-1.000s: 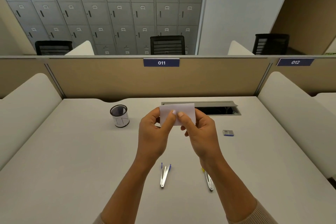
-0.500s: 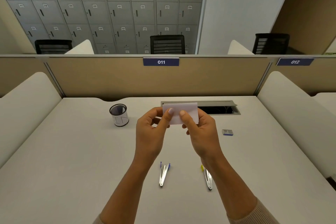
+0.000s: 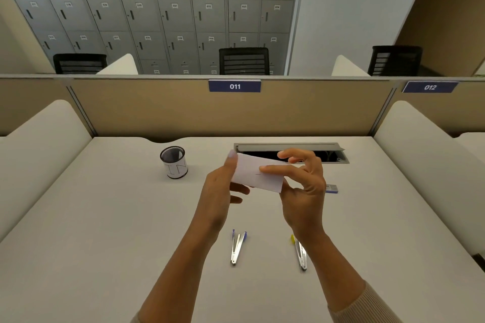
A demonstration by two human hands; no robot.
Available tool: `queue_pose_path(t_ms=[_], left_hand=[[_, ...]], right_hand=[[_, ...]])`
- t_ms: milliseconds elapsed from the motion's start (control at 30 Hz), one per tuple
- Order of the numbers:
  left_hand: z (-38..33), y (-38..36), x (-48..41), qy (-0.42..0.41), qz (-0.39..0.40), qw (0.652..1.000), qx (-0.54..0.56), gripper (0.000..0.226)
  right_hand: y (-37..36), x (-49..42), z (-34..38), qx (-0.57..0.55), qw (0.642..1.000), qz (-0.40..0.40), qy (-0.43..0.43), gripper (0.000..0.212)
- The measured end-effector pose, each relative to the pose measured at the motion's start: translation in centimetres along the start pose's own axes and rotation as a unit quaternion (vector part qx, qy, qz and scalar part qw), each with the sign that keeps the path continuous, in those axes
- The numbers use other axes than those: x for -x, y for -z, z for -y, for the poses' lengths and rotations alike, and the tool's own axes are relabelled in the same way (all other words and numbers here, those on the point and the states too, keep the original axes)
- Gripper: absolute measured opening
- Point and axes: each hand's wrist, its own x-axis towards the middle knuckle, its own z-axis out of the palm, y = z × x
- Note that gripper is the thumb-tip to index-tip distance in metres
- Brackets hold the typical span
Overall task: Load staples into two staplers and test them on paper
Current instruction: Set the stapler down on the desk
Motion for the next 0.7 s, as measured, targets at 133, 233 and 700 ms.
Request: queue_pose_path(t_ms=[133, 233, 700], left_hand=[[0.1, -0.1, -0.1, -0.023, 0.011, 1.0, 0.006, 0.022], [0.2, -0.1, 0.0, -0.039, 0.006, 0.999, -0.01, 0.023], [1.7, 0.6, -0.6, -0.054, -0.028, 0.997, -0.039, 0.021]], right_hand=[[0.0, 0.0, 0.1, 0.002, 1.0, 0.004, 0.01, 0.025], [0.0, 0.1, 0.2, -0.001, 1.0, 0.001, 0.012, 0.022], [0.2, 0.5, -1.0, 0.119, 0.987, 0.021, 0.105, 0.015]])
